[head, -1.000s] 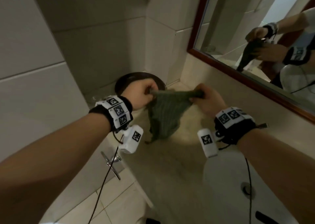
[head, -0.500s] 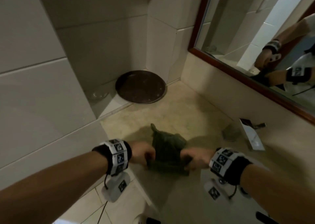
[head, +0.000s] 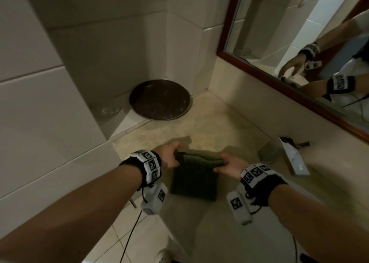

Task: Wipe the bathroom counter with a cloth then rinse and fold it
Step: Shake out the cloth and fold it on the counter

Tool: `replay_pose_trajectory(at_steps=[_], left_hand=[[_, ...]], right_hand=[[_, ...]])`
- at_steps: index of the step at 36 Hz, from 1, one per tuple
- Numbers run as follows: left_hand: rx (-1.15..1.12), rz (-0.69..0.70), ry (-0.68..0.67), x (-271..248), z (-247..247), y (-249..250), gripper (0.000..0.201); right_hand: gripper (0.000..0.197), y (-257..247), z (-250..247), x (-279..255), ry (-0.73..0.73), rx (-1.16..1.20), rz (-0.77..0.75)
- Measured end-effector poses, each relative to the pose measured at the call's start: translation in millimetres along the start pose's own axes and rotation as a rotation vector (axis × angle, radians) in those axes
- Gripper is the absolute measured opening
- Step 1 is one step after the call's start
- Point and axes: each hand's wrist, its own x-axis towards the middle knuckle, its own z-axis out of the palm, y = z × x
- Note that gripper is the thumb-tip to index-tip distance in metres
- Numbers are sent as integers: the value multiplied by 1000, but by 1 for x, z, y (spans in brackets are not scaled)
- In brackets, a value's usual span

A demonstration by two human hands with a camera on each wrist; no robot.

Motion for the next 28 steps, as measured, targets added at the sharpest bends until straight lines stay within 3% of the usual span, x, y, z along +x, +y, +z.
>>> replay_pose_trajectory(at_steps=[3, 6, 8, 11, 15, 19, 24, 26, 28], left_hand=[[117, -11, 10, 5, 10, 1, 72], [183, 95, 77, 1, 28, 1, 48], [240, 198, 41, -5, 44, 2, 37], [349, 262, -48, -9, 66, -2, 33], [371, 264, -46, -12, 78, -10, 28], [425, 247, -175, -17, 77, -6, 26], [287, 91, -561, -18, 50, 8, 26], [187, 46, -599, -15, 34, 13, 26], [110, -10, -537, -10, 17, 15, 31]], right_hand=[[70, 2, 7, 10, 60, -66, 34], [39, 3, 14, 12, 136, -242, -97], [26, 2, 23, 7, 48, -341, -207], [35, 2, 43, -1, -129, -535, -285], [41, 6, 57, -2, -134, -640, -329], [41, 7, 62, -8, -242, -611, -312], [30, 1, 44, -11, -487, -305, -190], [31, -6, 31, -10, -523, -140, -119], [32, -12, 16, -7, -518, -43, -80]])
